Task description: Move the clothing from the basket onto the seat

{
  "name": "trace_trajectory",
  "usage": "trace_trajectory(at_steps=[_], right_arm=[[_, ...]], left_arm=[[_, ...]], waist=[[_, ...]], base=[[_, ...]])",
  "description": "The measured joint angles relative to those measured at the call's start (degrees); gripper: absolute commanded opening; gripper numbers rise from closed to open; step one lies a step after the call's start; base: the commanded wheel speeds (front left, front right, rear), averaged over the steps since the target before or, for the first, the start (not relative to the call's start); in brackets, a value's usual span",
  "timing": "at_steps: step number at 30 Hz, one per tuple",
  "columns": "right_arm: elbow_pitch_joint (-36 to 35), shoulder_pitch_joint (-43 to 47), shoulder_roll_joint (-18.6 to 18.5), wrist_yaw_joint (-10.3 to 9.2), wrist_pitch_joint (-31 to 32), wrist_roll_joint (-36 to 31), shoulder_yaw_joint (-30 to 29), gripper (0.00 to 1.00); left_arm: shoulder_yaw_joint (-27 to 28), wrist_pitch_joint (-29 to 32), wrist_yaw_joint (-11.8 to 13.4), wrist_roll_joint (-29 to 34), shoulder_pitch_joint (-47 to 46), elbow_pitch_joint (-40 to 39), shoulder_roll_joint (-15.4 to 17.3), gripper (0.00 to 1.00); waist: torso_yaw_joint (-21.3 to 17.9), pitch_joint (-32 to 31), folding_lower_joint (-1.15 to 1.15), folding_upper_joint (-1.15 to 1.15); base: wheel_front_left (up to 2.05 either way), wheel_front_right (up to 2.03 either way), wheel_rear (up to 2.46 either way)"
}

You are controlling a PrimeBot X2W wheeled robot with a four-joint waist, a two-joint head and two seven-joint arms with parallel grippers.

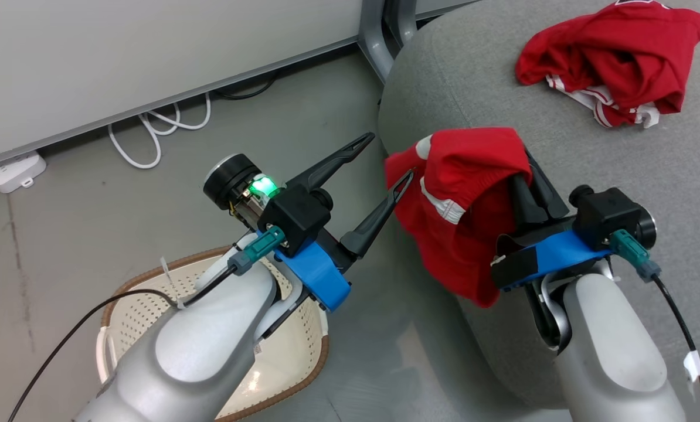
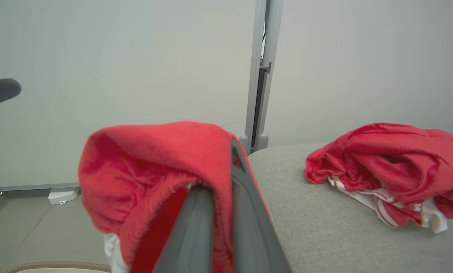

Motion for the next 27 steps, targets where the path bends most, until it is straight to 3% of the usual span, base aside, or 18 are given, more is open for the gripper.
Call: trace_trajectory(at_steps=[15,27], right_arm=[[-4.04,5.48,0.09,0.00,0.00,0.11,-7.83,0.00],[-4.72,7.40,0.12,0.00,0.00,1.75,-8.51,0.00]], left_arm=[[-2.37,1.54,0.02,-0.02,0.00,-0.92,0.99,1.00],[-3.79,2.20,0.04,-0.24,0.21,-1.44,1.47,1.00]], waist=[[-5.93,1.93,0.00,0.00],[-8.94,3.09,0.00,0.00]], base=[[0.00,0.00,0.00],[0.00,0.00,0.00]])
